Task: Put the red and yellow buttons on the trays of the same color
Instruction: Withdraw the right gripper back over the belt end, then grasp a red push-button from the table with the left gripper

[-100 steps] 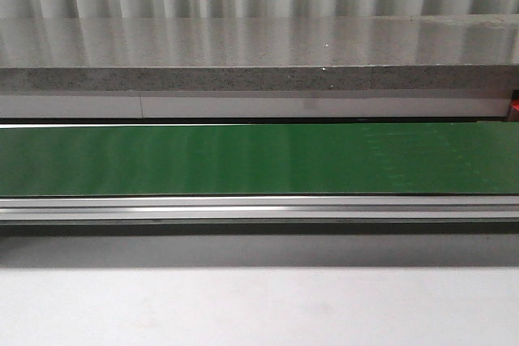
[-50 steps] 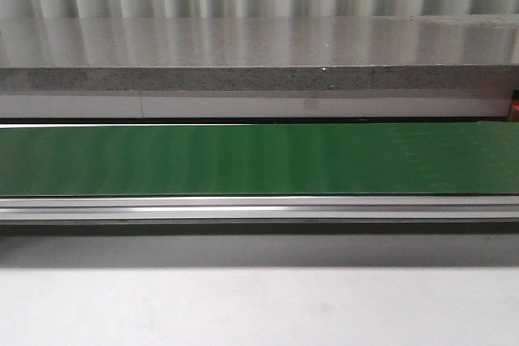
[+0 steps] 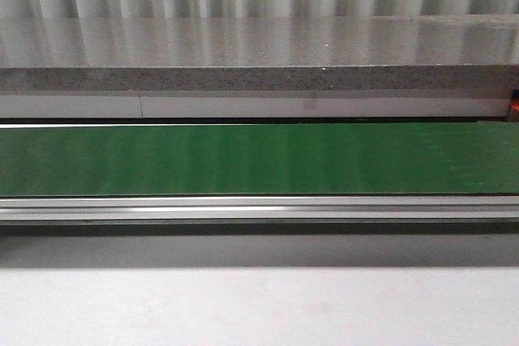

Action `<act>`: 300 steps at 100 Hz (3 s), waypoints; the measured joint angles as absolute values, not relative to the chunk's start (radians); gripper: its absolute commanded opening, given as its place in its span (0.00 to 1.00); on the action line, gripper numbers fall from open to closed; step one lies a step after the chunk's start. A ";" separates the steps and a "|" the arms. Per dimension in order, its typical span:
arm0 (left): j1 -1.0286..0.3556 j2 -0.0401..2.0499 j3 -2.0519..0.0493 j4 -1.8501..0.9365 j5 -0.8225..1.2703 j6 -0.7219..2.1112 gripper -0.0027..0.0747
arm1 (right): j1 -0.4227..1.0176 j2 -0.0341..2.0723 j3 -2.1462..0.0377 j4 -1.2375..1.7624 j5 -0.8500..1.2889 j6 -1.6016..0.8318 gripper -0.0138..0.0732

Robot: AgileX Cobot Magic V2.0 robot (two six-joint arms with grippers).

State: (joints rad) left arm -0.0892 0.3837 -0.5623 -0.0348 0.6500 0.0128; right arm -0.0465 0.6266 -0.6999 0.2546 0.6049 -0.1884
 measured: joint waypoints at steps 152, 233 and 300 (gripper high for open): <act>-0.070 0.460 -0.580 0.174 0.606 -0.289 0.74 | -0.046 0.490 -0.563 0.247 0.670 -0.193 0.08; 0.224 1.300 -0.888 0.237 0.599 -0.505 0.74 | -0.046 0.490 -0.563 0.247 0.670 -0.195 0.08; 0.237 1.680 -1.046 0.234 0.525 -0.508 0.74 | -0.046 0.490 -0.563 0.247 0.670 -0.195 0.08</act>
